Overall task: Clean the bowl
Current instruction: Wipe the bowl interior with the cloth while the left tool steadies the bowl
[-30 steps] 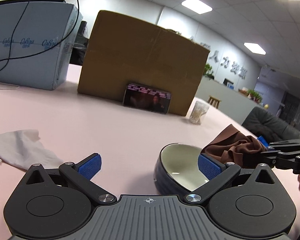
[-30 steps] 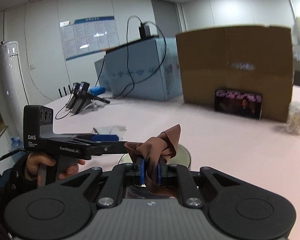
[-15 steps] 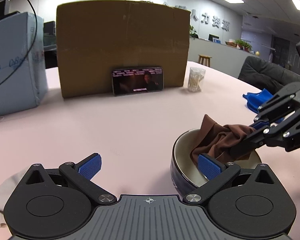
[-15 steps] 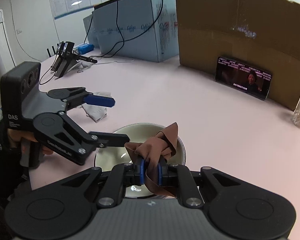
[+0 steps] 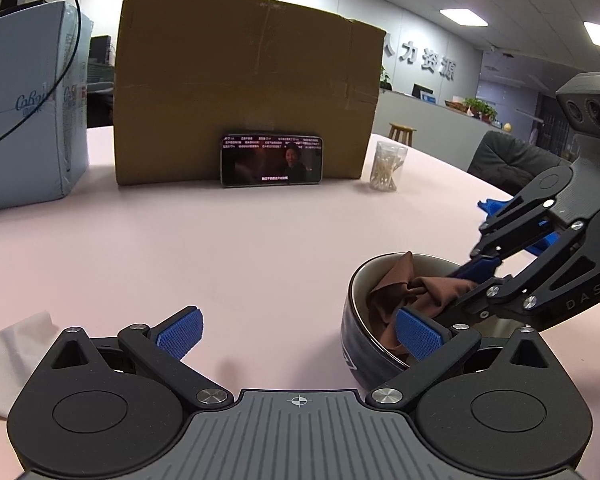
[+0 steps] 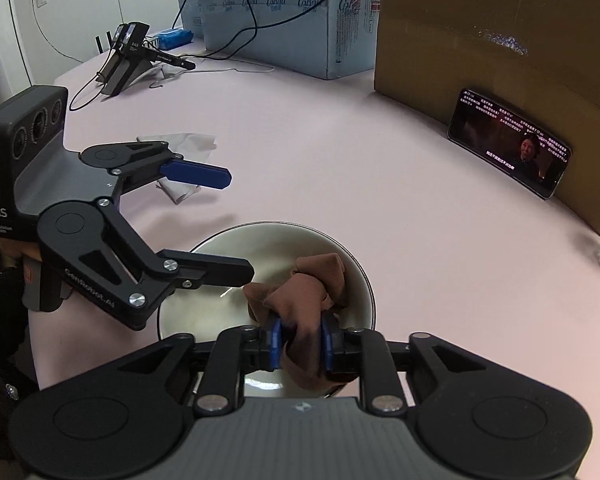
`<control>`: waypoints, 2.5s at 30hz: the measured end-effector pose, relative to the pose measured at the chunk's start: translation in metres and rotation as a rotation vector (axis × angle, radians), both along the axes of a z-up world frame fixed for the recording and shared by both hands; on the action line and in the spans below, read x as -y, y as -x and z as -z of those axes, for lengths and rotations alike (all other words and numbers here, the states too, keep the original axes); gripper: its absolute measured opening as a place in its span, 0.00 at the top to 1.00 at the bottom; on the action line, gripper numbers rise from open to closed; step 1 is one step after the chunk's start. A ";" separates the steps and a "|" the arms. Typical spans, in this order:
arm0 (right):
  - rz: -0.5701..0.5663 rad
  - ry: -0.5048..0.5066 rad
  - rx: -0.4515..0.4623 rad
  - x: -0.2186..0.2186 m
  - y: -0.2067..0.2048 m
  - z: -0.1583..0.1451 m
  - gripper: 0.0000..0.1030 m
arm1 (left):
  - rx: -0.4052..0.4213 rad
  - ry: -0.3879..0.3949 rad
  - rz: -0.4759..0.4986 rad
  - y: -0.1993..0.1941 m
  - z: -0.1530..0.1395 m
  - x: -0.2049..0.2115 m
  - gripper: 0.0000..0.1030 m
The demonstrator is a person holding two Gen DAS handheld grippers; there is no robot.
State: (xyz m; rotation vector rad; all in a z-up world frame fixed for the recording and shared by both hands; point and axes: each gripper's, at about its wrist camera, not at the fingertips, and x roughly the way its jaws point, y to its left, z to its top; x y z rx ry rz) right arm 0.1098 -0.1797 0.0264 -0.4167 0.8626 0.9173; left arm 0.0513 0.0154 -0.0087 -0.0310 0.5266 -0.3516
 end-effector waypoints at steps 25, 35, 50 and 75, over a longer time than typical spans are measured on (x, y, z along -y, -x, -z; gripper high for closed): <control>-0.098 0.052 -0.008 -0.023 -0.011 0.008 0.83 | -0.011 -0.009 0.004 -0.005 0.003 0.000 0.00; -0.092 0.064 0.029 -0.023 -0.010 0.003 0.76 | -0.005 -0.013 0.008 -0.003 0.003 0.001 0.00; -0.146 0.076 0.056 -0.038 -0.010 0.008 0.86 | -0.004 -0.010 0.018 -0.004 0.003 0.000 0.00; -0.132 0.116 0.055 -0.035 -0.012 0.010 0.83 | 0.004 0.009 -0.016 -0.001 0.001 -0.005 0.00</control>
